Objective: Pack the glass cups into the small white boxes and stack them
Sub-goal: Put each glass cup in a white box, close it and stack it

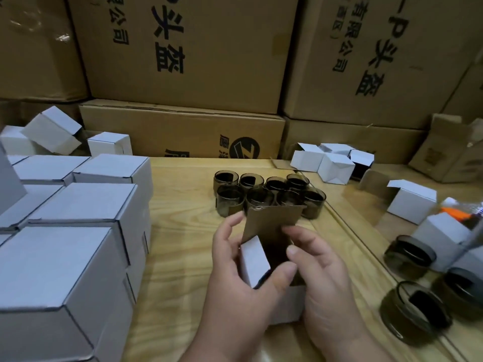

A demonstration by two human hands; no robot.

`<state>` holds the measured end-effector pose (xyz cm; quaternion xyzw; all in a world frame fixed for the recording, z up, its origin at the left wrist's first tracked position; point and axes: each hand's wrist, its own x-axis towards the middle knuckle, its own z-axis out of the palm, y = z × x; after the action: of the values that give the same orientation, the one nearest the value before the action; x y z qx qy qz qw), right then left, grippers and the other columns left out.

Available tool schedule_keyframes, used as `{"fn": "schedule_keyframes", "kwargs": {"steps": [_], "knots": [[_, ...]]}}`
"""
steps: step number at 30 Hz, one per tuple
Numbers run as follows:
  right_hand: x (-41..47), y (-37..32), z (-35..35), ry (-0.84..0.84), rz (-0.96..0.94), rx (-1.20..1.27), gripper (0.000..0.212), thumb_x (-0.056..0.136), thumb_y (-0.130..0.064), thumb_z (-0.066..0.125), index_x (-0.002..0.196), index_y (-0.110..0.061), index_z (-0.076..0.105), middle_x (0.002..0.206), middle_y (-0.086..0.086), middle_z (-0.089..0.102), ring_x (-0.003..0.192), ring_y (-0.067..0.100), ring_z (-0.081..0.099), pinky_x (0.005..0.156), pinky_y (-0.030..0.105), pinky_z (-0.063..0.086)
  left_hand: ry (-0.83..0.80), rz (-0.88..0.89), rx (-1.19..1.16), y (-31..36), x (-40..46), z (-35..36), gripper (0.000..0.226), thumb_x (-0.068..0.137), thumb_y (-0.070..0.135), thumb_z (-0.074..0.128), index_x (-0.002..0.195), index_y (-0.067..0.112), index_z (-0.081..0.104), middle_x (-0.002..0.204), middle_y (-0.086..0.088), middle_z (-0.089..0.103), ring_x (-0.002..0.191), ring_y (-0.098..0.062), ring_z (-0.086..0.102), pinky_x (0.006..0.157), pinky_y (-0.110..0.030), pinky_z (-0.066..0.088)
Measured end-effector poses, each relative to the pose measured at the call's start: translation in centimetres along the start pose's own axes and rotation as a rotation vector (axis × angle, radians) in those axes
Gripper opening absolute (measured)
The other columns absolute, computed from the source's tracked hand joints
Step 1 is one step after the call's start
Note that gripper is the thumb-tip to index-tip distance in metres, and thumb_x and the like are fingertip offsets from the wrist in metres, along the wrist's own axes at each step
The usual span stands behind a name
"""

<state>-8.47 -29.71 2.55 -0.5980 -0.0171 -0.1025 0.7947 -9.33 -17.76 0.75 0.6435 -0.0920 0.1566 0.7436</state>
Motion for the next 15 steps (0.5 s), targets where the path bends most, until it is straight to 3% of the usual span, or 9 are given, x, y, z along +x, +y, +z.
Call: {"fn": "schedule_keyframes", "kwargs": {"steps": [3,8,10,12,13,15], "knots": [[0.2,0.0,-0.3,0.049,-0.051,-0.059,0.026,0.079,-0.024,0.059,0.097,-0.027,0.076,0.105,0.005,0.077,0.100,0.022,0.074,0.083,0.039,0.060,0.083,-0.036,-0.002,-0.5,0.2,0.1,0.071,0.066,0.047,0.075,0.123,0.067,0.040,0.110,0.013,0.067,0.097,-0.008,0.071,0.074,-0.023,0.058],[0.4,0.0,-0.5,0.198,-0.091,-0.159,0.030,0.081,-0.021,0.047,0.087,-0.028,0.075,0.097,-0.004,0.078,0.095,0.010,0.072,0.084,0.035,0.055,0.126,-0.015,-0.039,-1.0,0.3,-0.2,0.037,0.080,0.027,0.059,0.099,0.056,0.047,0.092,0.021,0.067,0.079,-0.002,0.064,0.070,-0.019,0.052],[0.3,0.2,-0.6,0.229,-0.077,-0.213,0.028,0.088,-0.017,0.049,0.086,-0.029,0.074,0.093,-0.011,0.076,0.090,0.005,0.069,0.077,0.022,0.055,0.103,-0.005,-0.044,-1.0,0.3,-0.2,0.037,0.082,0.023,0.055,0.101,0.054,0.049,0.095,0.020,0.068,0.083,-0.005,0.065,0.072,-0.024,0.054],[0.1,0.3,-0.7,0.244,-0.041,-0.254,0.034,0.097,-0.009,0.048,0.085,-0.028,0.074,0.086,-0.019,0.073,0.079,-0.006,0.065,0.060,0.007,0.047,0.078,0.013,-0.030,-0.9,0.4,-0.2,0.044,0.084,0.020,0.052,0.108,0.056,0.052,0.103,0.018,0.070,0.092,-0.008,0.068,0.076,-0.026,0.056],[-0.1,0.2,-0.8,0.242,-0.021,-0.265,0.036,0.099,-0.009,0.046,0.086,-0.029,0.073,0.083,-0.020,0.071,0.075,-0.006,0.064,0.056,0.008,0.047,0.069,0.019,-0.023,-0.8,0.4,-0.2,0.046,0.084,0.019,0.051,0.111,0.056,0.054,0.106,0.016,0.070,0.095,-0.009,0.069,0.078,-0.025,0.057],[-0.7,0.2,-0.8,0.234,0.017,-0.272,0.034,0.103,-0.017,0.046,0.091,-0.036,0.072,0.087,-0.016,0.072,0.081,0.005,0.068,0.064,0.022,0.054,0.054,0.016,-0.020,-0.9,0.4,-0.2,0.045,0.085,0.018,0.051,0.114,0.052,0.058,0.111,0.015,0.070,0.101,-0.009,0.069,0.081,-0.027,0.056]]}}
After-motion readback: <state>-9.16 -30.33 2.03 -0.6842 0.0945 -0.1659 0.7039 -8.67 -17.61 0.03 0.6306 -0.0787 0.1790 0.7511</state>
